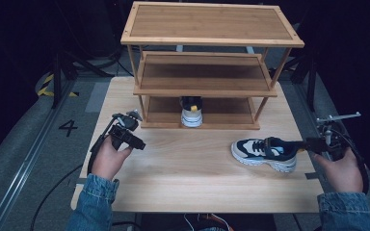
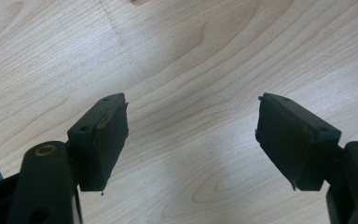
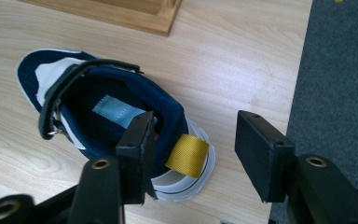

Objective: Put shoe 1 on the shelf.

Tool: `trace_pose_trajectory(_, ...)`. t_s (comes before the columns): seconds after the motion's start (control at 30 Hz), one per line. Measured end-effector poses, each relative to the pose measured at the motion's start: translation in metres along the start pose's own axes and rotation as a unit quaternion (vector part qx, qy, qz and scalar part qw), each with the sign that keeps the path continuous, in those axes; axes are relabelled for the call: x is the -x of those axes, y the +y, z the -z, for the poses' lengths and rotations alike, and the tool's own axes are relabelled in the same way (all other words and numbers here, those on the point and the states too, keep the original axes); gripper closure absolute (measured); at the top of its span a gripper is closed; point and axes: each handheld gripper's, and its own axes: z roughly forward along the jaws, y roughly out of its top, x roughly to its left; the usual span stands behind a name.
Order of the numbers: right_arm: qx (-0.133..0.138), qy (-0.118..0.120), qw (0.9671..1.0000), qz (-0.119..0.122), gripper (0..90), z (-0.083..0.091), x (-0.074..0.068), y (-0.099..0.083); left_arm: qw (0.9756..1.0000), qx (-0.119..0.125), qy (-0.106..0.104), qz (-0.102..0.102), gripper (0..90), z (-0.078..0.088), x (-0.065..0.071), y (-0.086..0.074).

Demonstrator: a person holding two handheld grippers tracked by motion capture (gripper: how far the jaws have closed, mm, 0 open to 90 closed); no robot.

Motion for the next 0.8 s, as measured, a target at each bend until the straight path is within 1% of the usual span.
trace_pose_trajectory(0.03, -0.006, 0.0, 1.0, 0.004, 54.6, 0.0, 0.0, -0.001, 1.0, 0.001, 0.001, -0.001, 25.3, 0.0, 0.0, 0.0)
trace_pose_trajectory(0.1, -0.011, 0.002, 0.9999, 0.001, 55.6, 0.001, 0.0, -0.002, 1.0, 0.002, 0.003, -0.003, 25.4, 0.0, -0.001, 0.0)
trace_pose_trajectory(0.13, -0.012, 0.002, 0.9999, 0.001, 58.5, 0.002, 0.001, -0.003, 1.0, 0.002, 0.004, -0.005, 25.4, 0.001, -0.001, 0.001)
trace_pose_trajectory(0.17, -0.014, 0.005, 0.9999, 0.002, 61.0, 0.003, 0.001, -0.004, 1.0, 0.003, 0.002, -0.003, 25.4, 0.001, 0.0, 0.001)
trace_pose_trajectory(0.2, -0.015, 0.01, 0.9998, 0.0, 68.1, 0.006, 0.002, -0.006, 1.0, 0.004, 0.005, -0.001, 25.4, 0.001, 0.0, 0.002)
trace_pose_trajectory(0.23, -0.015, 0.01, 0.9998, 0.0, 68.1, 0.006, 0.002, -0.006, 1.0, 0.004, 0.005, -0.001, 25.4, 0.001, 0.0, 0.002)
trace_pose_trajectory(0.27, -0.02, 0.012, 0.9997, 0.001, 73.8, 0.006, 0.002, -0.007, 0.9999, 0.007, 0.006, -0.009, 25.4, 0.001, -0.001, 0.003)
trace_pose_trajectory(0.3, -0.024, 0.014, 0.9996, 0.004, 79.1, 0.005, 0.001, -0.007, 0.9999, 0.007, 0.007, -0.008, 25.5, 0.002, 0.0, 0.003)
trace_pose_trajectory(0.33, -0.024, 0.019, 0.9995, 0.008, 86.8, 0.004, 0.0, -0.008, 0.9999, 0.007, 0.008, -0.008, 25.5, 0.002, 0.0, 0.004)
trace_pose_trajectory(0.37, -0.024, 0.019, 0.9995, 0.008, 86.8, 0.004, 0.0, -0.008, 0.9999, 0.007, 0.008, -0.01, 25.5, 0.002, 0.0, 0.004)
trace_pose_trajectory(0.4, -0.028, 0.024, 0.9993, 0.011, 88.1, 0.005, -0.003, -0.008, 0.9999, 0.007, 0.006, -0.01, 25.5, 0.002, 0.001, 0.004)
trace_pose_trajectory(0.47, -0.028, 0.023, 0.9992, 0.015, 88.3, 0.006, -0.005, -0.008, 0.9999, 0.007, 0.007, -0.012, 25.5, 0.002, 0.002, 0.004)
trace_pose_trajectory(0.53, -0.032, 0.025, 0.9989, 0.024, 88.5, 0.009, -0.01, -0.007, 0.9999, 0.007, 0.006, -0.01, 25.5, 0.002, 0.002, 0.004)
trace_pose_trajectory(0.6, -0.039, 0.032, 0.9982, 0.031, 88.5, 0.012, -0.017, -0.007, 0.9999, 0.008, 0.006, -0.014, 25.6, 0.003, 0.002, 0.004)
trace_pose_trajectory(0.63, -0.054, 0.036, 0.9968, 0.046, 88.3, 0.014, -0.026, -0.006, 0.9999, 0.008, 0.005, -0.014, 25.6, 0.003, 0.002, 0.004)
trace_pose_trajectory(0.7, -0.07, 0.041, 0.9949, 0.06, 88.2, 0.015, -0.036, -0.007, 0.9999, 0.008, 0.004, -0.013, 25.6, 0.003, 0.002, 0.005)
trace_pose_trajectory(0.73, -0.079, 0.048, 0.9934, 0.068, 88.2, 0.016, -0.042, -0.007, 0.9998, 0.012, 0.003, -0.014, 25.6, 0.002, 0.003, 0.005)
trace_pose_trajectory(0.77, -0.09, 0.06, 0.9909, 0.08, 88.0, 0.016, -0.049, -0.007, 0.9999, 0.008, 0.003, -0.015, 25.6, 0.003, 0.003, 0.006)
trace_pose_trajectory(0.8, -0.101, 0.072, 0.9879, 0.093, 87.9, 0.015, -0.058, -0.007, 0.9998, 0.008, 0.004, -0.015, 25.6, 0.003, 0.004, 0.006)
